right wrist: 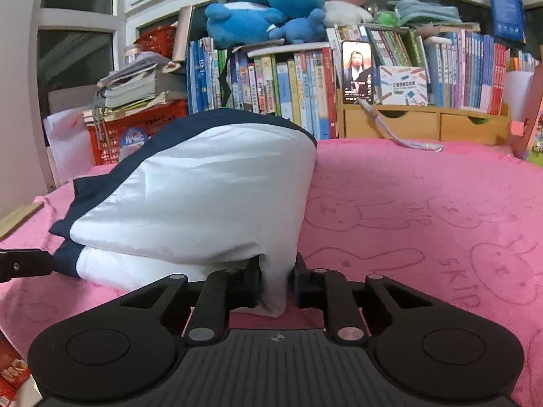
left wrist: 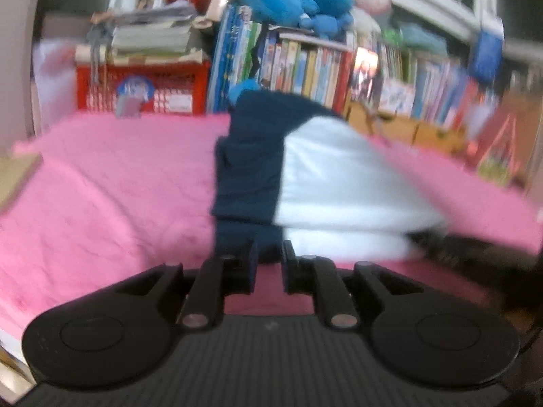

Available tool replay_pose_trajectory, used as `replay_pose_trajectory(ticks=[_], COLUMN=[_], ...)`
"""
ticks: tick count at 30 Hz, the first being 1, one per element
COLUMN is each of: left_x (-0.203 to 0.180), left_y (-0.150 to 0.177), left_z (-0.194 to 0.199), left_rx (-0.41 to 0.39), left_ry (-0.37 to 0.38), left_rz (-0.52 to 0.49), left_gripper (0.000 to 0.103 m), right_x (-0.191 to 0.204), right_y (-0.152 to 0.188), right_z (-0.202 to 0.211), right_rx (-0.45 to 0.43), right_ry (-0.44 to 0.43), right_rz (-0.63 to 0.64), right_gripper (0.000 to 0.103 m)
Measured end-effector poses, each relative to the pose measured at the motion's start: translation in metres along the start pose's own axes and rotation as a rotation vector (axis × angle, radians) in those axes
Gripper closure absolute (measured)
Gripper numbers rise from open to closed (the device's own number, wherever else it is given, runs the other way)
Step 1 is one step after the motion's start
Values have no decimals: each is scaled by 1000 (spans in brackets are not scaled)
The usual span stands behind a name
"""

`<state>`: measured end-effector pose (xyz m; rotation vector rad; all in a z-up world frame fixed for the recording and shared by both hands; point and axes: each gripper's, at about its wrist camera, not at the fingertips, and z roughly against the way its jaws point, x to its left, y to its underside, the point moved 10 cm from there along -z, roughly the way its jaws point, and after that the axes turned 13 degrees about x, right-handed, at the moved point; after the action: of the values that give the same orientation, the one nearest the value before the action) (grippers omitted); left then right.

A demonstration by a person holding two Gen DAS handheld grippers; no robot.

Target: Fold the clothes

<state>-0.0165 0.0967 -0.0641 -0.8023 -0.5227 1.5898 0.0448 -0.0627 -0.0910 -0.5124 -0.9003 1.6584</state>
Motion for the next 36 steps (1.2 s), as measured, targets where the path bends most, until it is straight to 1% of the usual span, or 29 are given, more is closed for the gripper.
replay_pose_trajectory(ticks=[2, 4, 5, 8, 9, 10, 11, 13, 14, 19, 22, 27, 28, 29, 31, 32, 34, 36], left_x=[-3, -6, -9, -38, -53, -68, -81, -101, -109, -133, -141, -145, -144, -141, -130, -120, -99, -78], left_y=[2, 4, 4, 2, 5, 7, 9, 16, 19, 29, 31, 24, 23, 23, 23, 22, 20, 16], left_z=[-4, -7, -9, -13, -13, -13, -14, -17, -20, -40, -53, -73, -75, -77, -79, -79, -78, -73], left_rx=[3, 6, 3, -40, -62, -83, -100, -106, -108, -136, -142, -148, -142, -132, -95, -77, -41, -8], left_ry=[55, 109, 110, -97, -144, -191, -226, -225, -224, -242, -258, -270, -274, -282, -313, -321, -340, -377], left_rz=[64, 128, 124, -193, -336, -478, -605, -769, -825, -1009, -1086, -1156, -1166, -1175, -1177, -1157, -1117, -1084], left_gripper=[86, 84, 83, 80, 79, 75, 73, 73, 72, 71, 71, 72, 79, 88, 91, 93, 93, 93], right_x=[-1, -1, 0, 3, 4, 4, 4, 5, 6, 7, 7, 6, 5, 4, 2, 1, 1, 0], right_y=[-3, -7, -10, -14, -15, -16, -18, -20, -20, -21, -21, -21, -20, -19, -18, -17, -15, -14], right_z=[3, 8, 9, 12, 13, 13, 14, 14, 14, 17, 16, 16, 15, 15, 13, 14, 15, 15], right_rx=[0, -17, -25, -28, -29, -27, -26, -20, -18, -13, -3, 4, 6, 8, 14, 13, 5, 3], right_ry=[-20, -22, -19, -25, -27, -31, -34, -39, -42, -36, -35, -38, -30, -25, -25, -23, -8, 7], right_rz=[-7, 6, 16, 42, 51, 63, 73, 86, 89, 111, 116, 120, 122, 122, 119, 119, 133, 148], right_gripper=[85, 85, 85, 85, 85, 85, 85, 85, 85, 85, 85, 85, 85, 85, 85, 85, 85, 85])
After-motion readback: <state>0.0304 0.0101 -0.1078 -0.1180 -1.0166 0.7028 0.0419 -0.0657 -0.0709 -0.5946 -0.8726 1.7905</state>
